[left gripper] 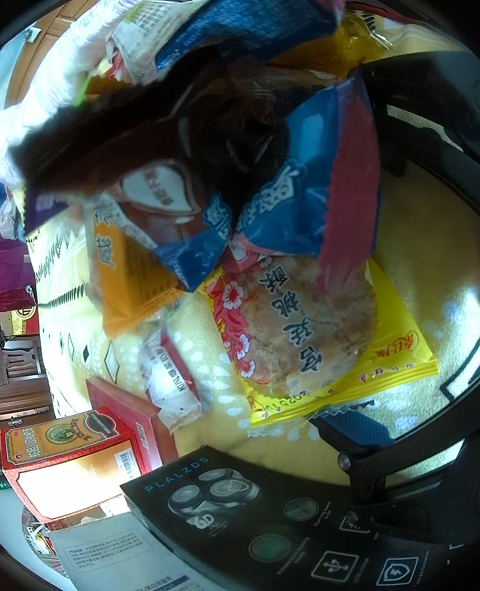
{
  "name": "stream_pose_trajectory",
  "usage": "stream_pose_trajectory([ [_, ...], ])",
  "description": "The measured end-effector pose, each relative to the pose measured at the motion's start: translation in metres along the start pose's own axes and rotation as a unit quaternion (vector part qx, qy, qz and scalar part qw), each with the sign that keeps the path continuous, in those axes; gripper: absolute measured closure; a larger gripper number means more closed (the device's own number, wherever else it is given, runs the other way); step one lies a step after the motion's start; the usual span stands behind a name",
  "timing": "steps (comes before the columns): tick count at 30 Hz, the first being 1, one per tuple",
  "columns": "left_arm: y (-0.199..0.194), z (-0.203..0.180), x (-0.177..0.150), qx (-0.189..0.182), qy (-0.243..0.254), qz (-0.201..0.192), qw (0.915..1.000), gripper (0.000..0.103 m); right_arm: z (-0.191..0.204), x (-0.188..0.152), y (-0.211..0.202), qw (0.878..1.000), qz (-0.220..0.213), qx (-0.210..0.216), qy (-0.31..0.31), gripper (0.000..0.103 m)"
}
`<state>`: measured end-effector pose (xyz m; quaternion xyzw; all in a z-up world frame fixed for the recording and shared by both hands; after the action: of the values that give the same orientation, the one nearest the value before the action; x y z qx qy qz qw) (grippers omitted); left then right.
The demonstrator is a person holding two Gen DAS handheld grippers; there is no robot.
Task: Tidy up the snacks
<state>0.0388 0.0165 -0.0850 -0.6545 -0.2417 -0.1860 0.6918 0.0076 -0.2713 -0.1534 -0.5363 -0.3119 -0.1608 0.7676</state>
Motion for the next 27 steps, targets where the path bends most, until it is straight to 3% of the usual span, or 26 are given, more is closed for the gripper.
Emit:
stream_pose_trajectory([
  [27, 0.000, 0.000, 0.000, 0.000, -0.001, 0.000, 1.0000, 0.000, 0.011, 0.005, 0.006, 1.000, 0.003, -0.011, -0.006, 0.000],
])
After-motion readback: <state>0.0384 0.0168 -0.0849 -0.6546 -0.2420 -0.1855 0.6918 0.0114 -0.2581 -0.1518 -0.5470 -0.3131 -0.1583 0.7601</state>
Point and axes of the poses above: each gripper's, at about its wrist camera, not at the fingertips, and y roughly the way its jaws point, z to its left, x to its top, the point moved 9 cm from there along y, roughly the way its jaws point
